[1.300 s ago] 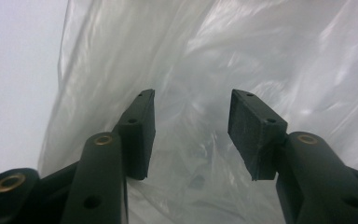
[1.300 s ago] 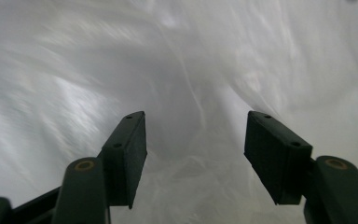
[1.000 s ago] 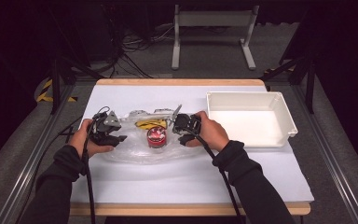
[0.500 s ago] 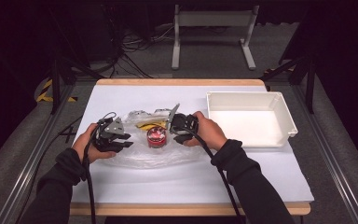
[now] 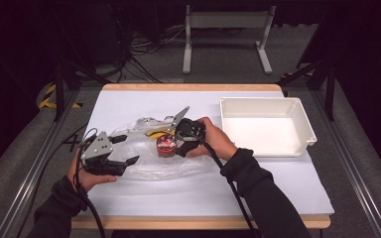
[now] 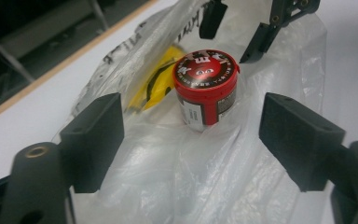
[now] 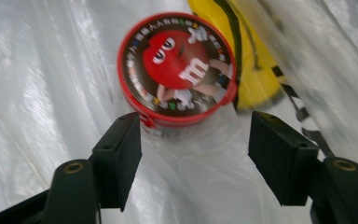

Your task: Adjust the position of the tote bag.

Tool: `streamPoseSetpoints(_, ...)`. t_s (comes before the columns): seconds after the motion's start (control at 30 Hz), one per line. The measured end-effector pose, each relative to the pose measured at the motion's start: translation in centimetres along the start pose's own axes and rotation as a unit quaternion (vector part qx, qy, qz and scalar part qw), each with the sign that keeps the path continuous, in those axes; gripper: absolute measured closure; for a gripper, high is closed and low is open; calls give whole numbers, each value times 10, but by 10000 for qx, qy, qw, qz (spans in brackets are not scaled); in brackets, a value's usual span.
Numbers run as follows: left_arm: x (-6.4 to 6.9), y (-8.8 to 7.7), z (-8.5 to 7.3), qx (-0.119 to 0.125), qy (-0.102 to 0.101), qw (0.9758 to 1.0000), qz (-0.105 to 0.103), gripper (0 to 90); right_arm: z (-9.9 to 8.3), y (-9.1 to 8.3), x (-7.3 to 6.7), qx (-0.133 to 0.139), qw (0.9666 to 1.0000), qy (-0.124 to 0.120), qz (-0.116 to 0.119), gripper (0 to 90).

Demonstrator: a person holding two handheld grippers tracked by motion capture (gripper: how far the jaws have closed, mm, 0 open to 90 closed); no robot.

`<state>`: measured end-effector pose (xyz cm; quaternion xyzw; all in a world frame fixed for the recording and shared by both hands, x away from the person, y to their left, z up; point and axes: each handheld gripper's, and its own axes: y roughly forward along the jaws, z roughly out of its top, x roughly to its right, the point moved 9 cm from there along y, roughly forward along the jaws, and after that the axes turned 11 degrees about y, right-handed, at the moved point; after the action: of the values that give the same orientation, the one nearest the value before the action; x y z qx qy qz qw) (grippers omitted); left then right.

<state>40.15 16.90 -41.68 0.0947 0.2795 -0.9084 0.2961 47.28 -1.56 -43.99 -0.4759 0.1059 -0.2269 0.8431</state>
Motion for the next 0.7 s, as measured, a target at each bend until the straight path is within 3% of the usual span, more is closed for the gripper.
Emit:
streamPoseSetpoints(0.03,0,0,0,0,0,10000,0,188,0,0,0,0,10000,0,0,346)
streamPoseSetpoints(0.1,7,-11,-8,13,-65,9996,267,172,2,1,-2,13,9999,107,31,334)
streamPoseSetpoints(0.2,10,-26,-18,199,-451,9973,552,117,4,3,-2,-15,9998,209,38,313)
streamPoseSetpoints(0.3,17,-32,-36,104,-592,9958,684,84,6,5,-4,-15,9995,293,136,296)
streamPoseSetpoints(0.47,26,-27,-72,-189,-826,9949,553,75,10,12,-8,-68,9991,360,204,254)
streamPoseSetpoints(0.5,26,-23,-81,-378,-725,9951,553,73,10,14,-8,-104,9992,345,195,250)
streamPoseSetpoints(0.53,26,-21,-84,-397,-701,9951,569,72,12,17,-8,-175,9991,340,165,245)
streamPoseSetpoints(0.6,24,-17,-86,-303,-866,9947,458,77,14,19,-9,-208,9991,351,144,237)
streamPoseSetpoints(0.7,22,-10,-91,-403,-814,9949,430,82,17,24,-9,-251,9987,402,186,232)
